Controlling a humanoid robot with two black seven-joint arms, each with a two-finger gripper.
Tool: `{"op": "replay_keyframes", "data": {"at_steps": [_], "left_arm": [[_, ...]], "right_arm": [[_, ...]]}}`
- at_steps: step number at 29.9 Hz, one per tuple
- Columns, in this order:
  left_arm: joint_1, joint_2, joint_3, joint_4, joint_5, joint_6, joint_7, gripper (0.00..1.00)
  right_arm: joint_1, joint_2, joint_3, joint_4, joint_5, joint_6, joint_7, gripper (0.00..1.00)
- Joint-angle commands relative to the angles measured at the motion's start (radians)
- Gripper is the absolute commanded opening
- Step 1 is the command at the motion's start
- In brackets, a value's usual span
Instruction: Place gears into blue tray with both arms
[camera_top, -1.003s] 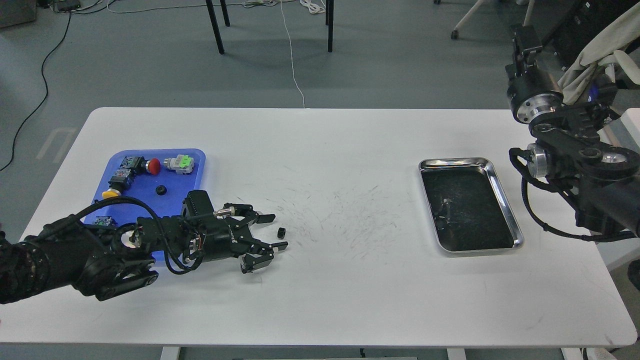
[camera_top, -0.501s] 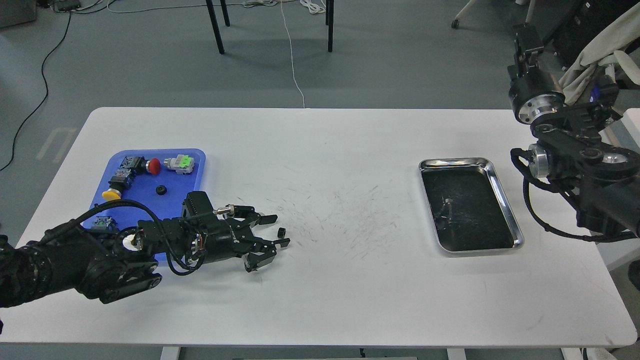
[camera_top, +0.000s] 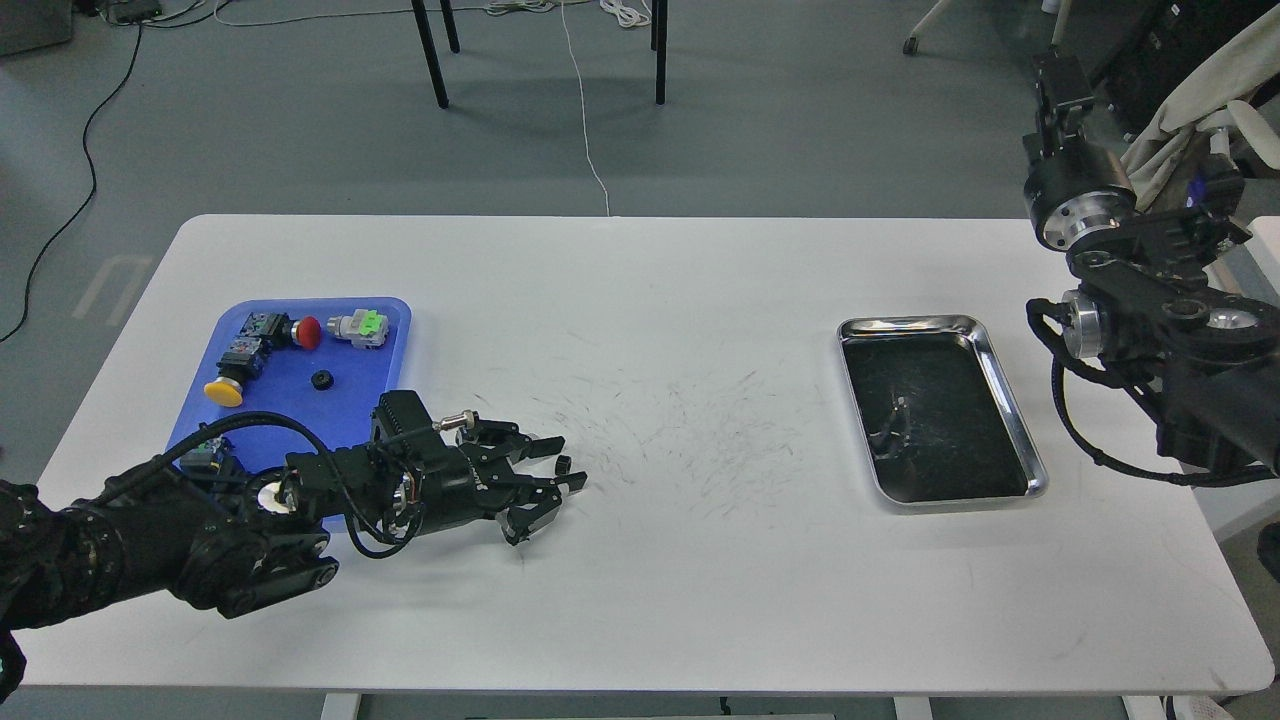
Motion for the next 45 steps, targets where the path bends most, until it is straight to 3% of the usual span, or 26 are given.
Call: {"op": "replay_keyframes", "data": {"at_steps": [1, 16, 34, 41, 45], "left_arm": [[0.004, 0.002, 0.0, 0.0, 0.0, 0.0, 0.0, 0.45], [0.016, 0.005, -0.001, -0.002, -0.012, 0.0, 0.0, 0.34], [0.012, 0.048, -0.032, -0.005, -0.071, 0.0, 0.0, 0.27], [0.013, 0.058, -0.044, -0.029, -0.074, 0.0, 0.0, 0.27], [0.013, 0.061, -0.048, -0.055, -0.083, 0.0, 0.0, 0.33]], "right_arm": [[-0.001, 0.0, -0.01, -0.002, -0.001, 0.0, 0.0, 0.96], [0.007, 0.002, -0.064, -0.003, 0.001, 0.0, 0.002, 0.96], [0.005, 0.009, -0.064, -0.005, 0.002, -0.002, 0.003, 0.96], [0.004, 0.011, -0.064, -0.003, 0.001, -0.003, 0.003, 0.95], [0.004, 0.011, -0.066, -0.005, 0.001, -0.003, 0.003, 0.95]]}}
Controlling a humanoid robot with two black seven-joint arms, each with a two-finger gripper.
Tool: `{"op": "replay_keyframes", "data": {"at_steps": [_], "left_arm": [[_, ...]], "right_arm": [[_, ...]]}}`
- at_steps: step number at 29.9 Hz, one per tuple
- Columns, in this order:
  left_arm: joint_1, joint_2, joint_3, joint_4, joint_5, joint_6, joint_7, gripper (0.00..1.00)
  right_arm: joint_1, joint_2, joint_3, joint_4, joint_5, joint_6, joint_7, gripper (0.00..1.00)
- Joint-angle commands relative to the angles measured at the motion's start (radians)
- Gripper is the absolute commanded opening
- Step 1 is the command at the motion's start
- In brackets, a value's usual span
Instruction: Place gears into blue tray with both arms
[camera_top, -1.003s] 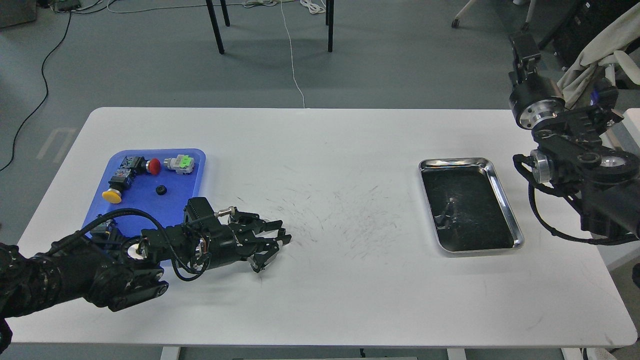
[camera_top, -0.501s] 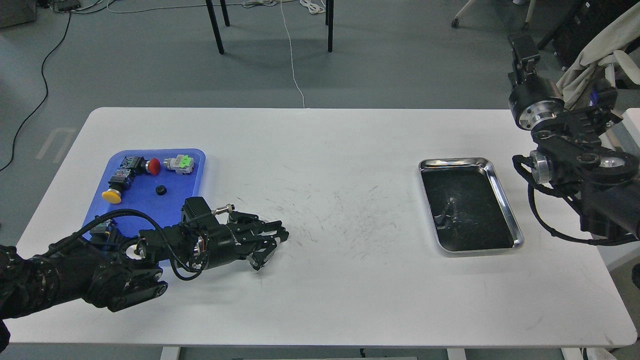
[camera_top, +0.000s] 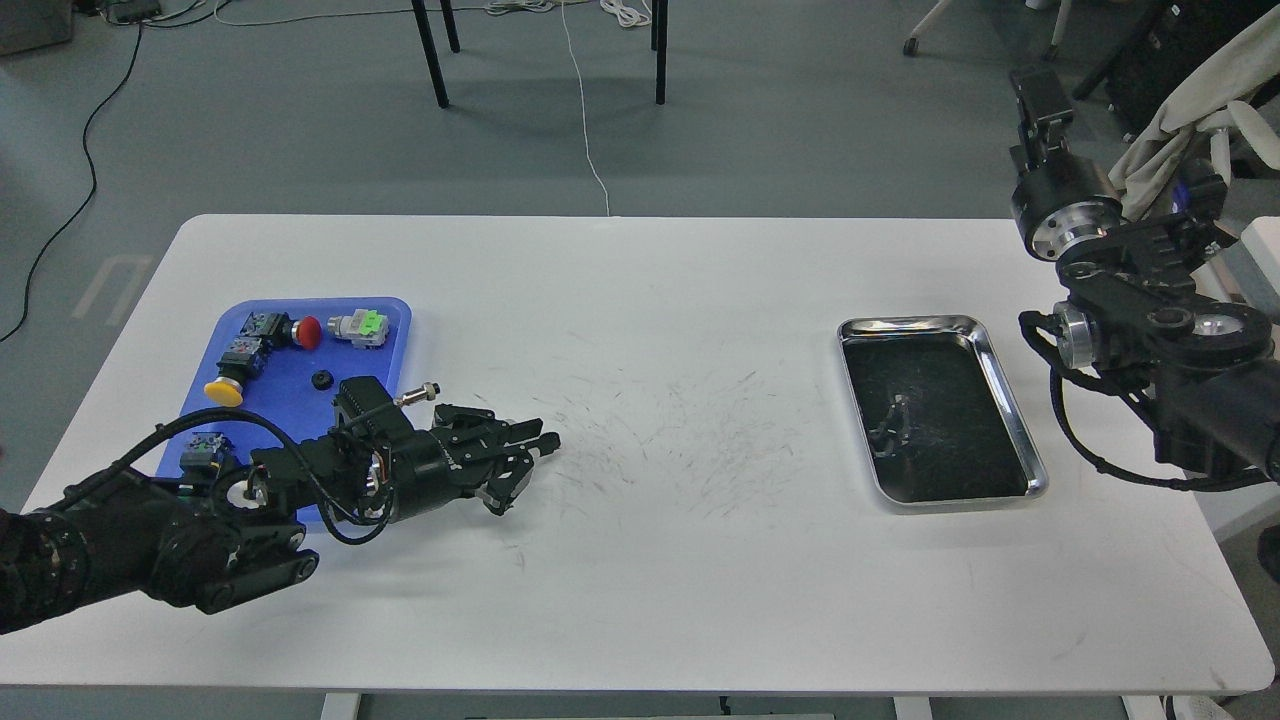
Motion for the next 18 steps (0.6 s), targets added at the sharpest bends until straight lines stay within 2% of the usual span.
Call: {"op": "replay_keyframes", "data": {"at_steps": [1, 8, 10, 13, 18], "left_arm": [[0.0, 0.007, -0.002, -0.02, -0.005, 0.0, 0.0, 0.34], [-0.002, 0.013, -0.002, -0.042, -0.015, 0.0, 0.0, 0.5], [-0.005, 0.009, -0.002, -0.039, -0.018, 0.0, 0.0, 0.51], [-0.009, -0.004, -0.003, -0.039, -0.023, 0.0, 0.0, 0.64], [-0.009, -0.02, -0.003, -0.031, -0.025, 0.0, 0.0, 0.65]], "right_arm": [[0.0, 0.0, -0.002, -0.001, 0.0, 0.0, 0.0, 0.96], [0.0, 0.0, -0.002, -0.001, 0.0, 0.0, 0.0, 0.95], [0.0, 0.0, -0.002, -0.001, 0.0, 0.0, 0.0, 0.95], [-0.002, 0.0, -0.002, -0.001, 0.0, 0.0, 0.001, 0.95], [0.0, -0.008, -0.003, -0.001, 0.0, 0.002, 0.001, 0.95]]}}
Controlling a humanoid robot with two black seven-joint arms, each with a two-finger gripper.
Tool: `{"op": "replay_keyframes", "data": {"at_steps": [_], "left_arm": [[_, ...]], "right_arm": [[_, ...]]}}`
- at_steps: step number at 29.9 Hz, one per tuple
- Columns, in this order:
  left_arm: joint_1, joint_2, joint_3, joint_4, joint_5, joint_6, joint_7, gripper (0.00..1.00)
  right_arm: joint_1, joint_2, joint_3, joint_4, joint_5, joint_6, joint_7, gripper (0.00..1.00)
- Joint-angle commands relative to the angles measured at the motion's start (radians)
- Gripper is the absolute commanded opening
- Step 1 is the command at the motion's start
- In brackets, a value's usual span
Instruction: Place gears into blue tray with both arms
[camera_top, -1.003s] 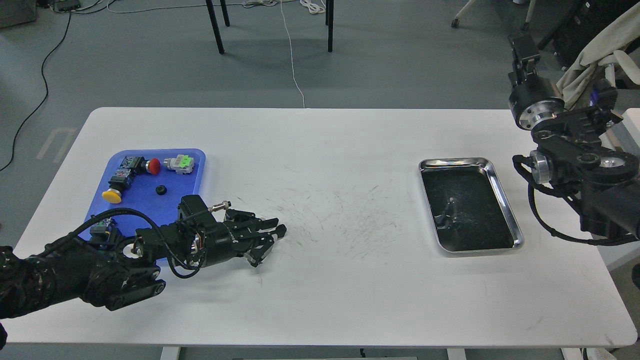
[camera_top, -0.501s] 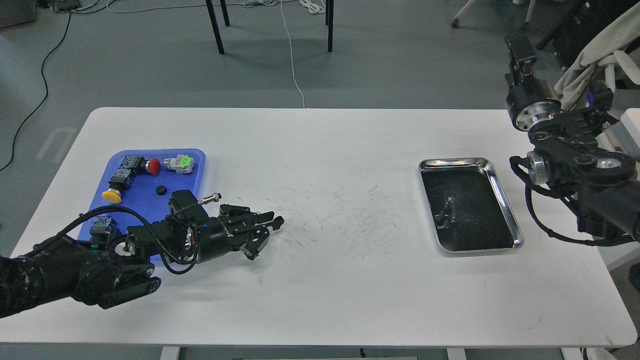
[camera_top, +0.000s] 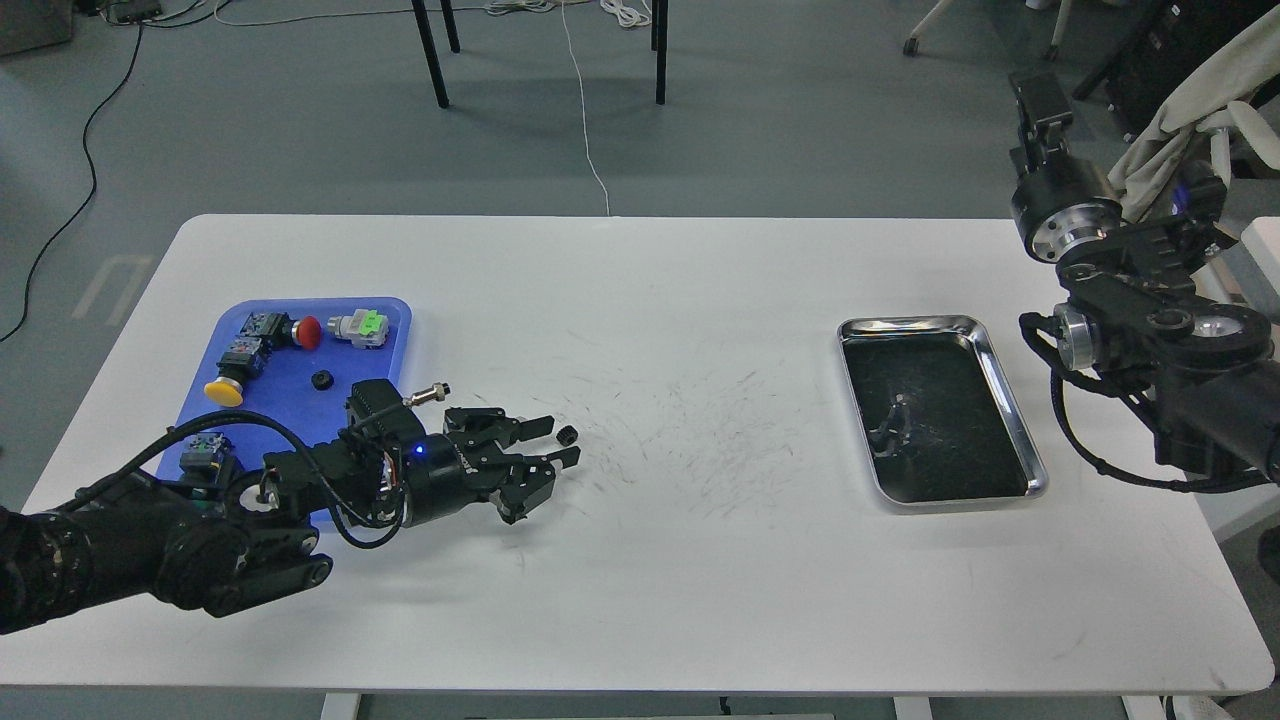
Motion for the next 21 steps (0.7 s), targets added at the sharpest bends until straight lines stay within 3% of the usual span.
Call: {"op": "replay_keyframes", "data": {"at_steps": [1, 5, 7, 12, 15, 17, 21], "left_arm": [[-0.002, -0.019, -0.002, 0.012, -0.005, 0.0, 0.0, 0.67], [0.001, -0.033, 0.0, 0.039, -0.008, 0.0, 0.0, 0.73], [0.003, -0.033, 0.0, 0.044, -0.009, 0.0, 0.0, 0.86], [0.001, -0.039, 0.0, 0.046, -0.02, 0.0, 0.0, 0.86], [0.001, -0.038, 0.001, 0.046, -0.017, 0.0, 0.0, 0.78], [0.009, -0.039, 0.003, 0.072, -0.016, 0.0, 0.0, 0.6], [0.014, -0.053, 0.006, 0.099, -0.011, 0.0, 0.0, 0.53]], "right_arm": [[0.001, -0.006, 0.0, 0.0, 0.0, 0.0, 0.0, 0.95], [0.001, -0.006, -0.002, 0.002, 0.0, 0.0, 0.0, 0.95], [0.003, -0.006, -0.002, 0.003, 0.0, 0.0, 0.0, 0.96], [0.003, -0.006, -0.002, 0.002, 0.0, 0.002, 0.0, 0.95], [0.001, -0.006, -0.002, 0.002, 0.0, 0.002, 0.0, 0.95], [0.001, -0.006, -0.002, 0.002, 0.0, 0.002, 0.0, 0.95], [0.001, -0.006, -0.002, 0.002, 0.0, 0.002, 0.0, 0.95]]}}
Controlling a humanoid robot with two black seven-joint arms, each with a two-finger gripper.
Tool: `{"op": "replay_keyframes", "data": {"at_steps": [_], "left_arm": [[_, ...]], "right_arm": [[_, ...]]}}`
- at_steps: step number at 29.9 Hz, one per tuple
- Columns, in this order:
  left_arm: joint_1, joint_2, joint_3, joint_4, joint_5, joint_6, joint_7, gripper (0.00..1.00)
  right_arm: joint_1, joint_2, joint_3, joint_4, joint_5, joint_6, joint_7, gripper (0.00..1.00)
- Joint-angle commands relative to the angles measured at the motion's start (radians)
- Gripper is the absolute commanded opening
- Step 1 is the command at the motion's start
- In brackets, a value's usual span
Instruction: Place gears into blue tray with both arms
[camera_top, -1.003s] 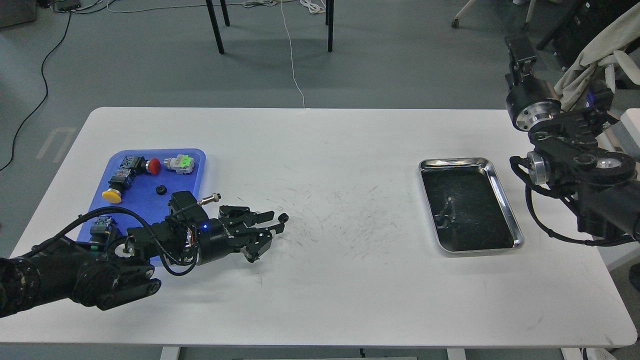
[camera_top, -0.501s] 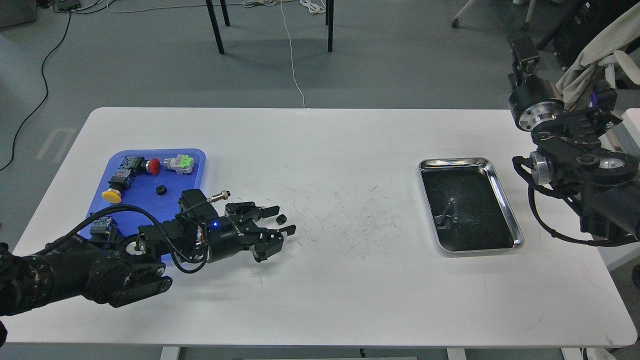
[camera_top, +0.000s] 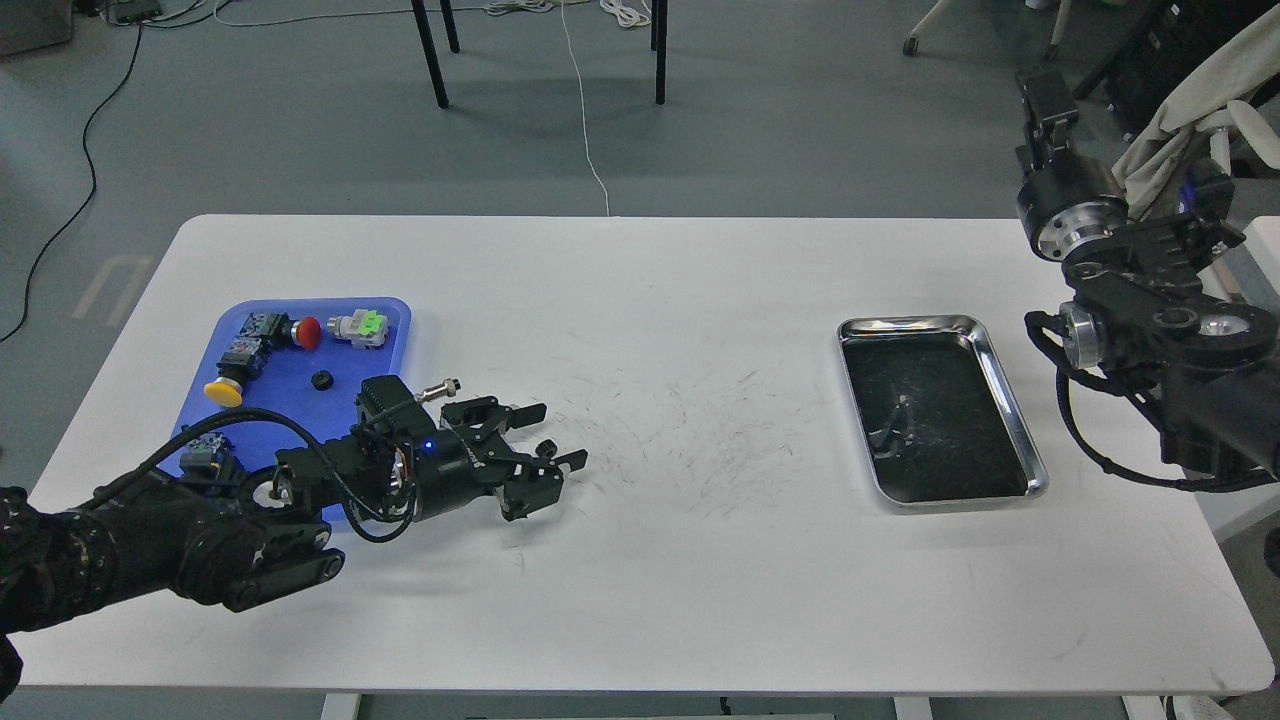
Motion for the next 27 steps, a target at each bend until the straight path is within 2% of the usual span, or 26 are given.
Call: {"op": "replay_keyframes", "data": {"at_steps": [1, 11, 24, 27], "left_arm": [[0.008, -0.014, 0.008, 0.015, 0.004, 0.0, 0.0, 0.52], [0.011, -0.038, 0.014, 0.064, 0.009, 0.0, 0.0, 0.41], [0.025, -0.021, 0.014, 0.029, 0.01, 0.0, 0.0, 0.41], [0.025, -0.021, 0.012, 0.027, 0.01, 0.0, 0.0, 0.38]], "right_arm": [[-0.001, 0.0, 0.0, 0.0, 0.0, 0.0, 0.0, 0.95], [-0.006, 0.0, 0.0, 0.0, 0.0, 0.0, 0.003, 0.95], [-0.014, 0.0, -0.001, -0.015, 0.0, 0.002, 0.005, 0.95], [-0.014, 0.0, -0.001, -0.018, 0.0, 0.002, 0.005, 0.95]]}}
